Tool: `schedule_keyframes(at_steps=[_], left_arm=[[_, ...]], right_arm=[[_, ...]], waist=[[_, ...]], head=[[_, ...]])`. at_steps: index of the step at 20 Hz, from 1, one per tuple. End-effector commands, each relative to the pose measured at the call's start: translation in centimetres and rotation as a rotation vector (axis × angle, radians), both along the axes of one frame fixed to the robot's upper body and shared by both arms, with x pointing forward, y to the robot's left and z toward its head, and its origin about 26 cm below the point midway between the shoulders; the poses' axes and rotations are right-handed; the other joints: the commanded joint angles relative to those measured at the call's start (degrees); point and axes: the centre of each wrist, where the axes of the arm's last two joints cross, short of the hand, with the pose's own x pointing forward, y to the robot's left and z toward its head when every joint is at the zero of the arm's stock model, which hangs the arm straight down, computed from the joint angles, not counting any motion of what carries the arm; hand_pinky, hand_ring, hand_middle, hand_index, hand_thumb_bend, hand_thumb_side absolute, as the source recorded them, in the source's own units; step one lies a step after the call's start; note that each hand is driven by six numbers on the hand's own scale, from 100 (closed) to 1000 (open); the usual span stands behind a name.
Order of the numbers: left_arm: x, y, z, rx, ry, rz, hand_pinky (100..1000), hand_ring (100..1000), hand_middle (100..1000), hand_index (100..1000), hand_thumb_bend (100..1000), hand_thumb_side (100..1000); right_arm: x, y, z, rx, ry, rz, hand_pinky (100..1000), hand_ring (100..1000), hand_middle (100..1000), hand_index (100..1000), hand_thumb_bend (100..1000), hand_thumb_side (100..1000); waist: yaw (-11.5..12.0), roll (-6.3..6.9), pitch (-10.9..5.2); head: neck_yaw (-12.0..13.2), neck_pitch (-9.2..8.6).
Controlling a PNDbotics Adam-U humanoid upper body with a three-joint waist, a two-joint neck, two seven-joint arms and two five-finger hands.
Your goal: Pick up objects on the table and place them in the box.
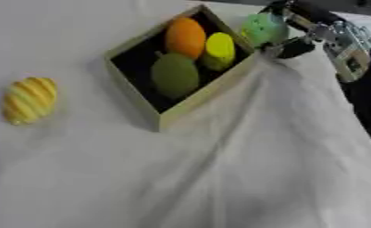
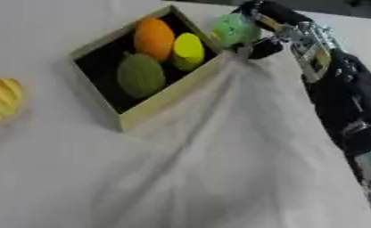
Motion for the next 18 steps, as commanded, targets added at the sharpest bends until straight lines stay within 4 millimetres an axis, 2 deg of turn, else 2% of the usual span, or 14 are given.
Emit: schedule_keyframes(at_steps=[1,4,5,6,11,14,18], left_arm=[[-0.4,0.4,0.5,0.019,-0.017,0.012,703,746,744,846,435,444],[-0.4,0.5,0.2,0.024,-0.009,0.017,703,747,745,846,436,443],[-0.4,0.5,0.2,0.025,-0.007,0.018,703,747,745,846,439,446],[-0.4,0.5,0.2,0.026,-0.006,0.019,703,747,745,846,436,442],[-0.4,0.5,0.1,0.028,-0.005,0.018,704,747,745,846,438,441],[-0.4,0.4,0.1,0.031,-0.004,0.017,704,747,745,846,438,440],[-0.4,0.3,0.1,0.031,-0.007,0.011,704,748,745,846,438,439]], right_arm=[[-1.3,-1.1,2.7,-0.005,-0.047,0.007,870,876,584,706,100,182],[-1.9,-1.0,3.8,0.004,-0.058,0.034,871,874,572,698,100,197],[-2.2,-1.0,4.2,0.008,-0.063,0.044,870,874,567,696,100,233],[-2.4,-0.9,4.6,0.013,-0.07,0.054,871,873,563,694,100,185],[-3.9,-0.1,6.3,0.017,-0.118,0.121,865,868,556,689,100,182],[-4.7,1.1,7.0,-0.003,-0.125,0.174,862,865,558,690,100,177],[-5.3,3.6,7.3,-0.048,-0.094,0.265,860,864,570,697,100,197]], waist=[[-0.41,0.25,-2.4],[-0.91,0.24,-3.05],[-1.03,0.22,-3.22],[-1.14,0.21,-3.38],[-1.36,0.12,-3.9],[-1.39,0.07,-4.04],[-1.14,0.04,-4.08]], head=[[0.41,0.83],[0.57,1.34],[0.62,1.42],[0.66,1.48],[0.82,1.58],[0.75,1.72],[0.37,1.76]])
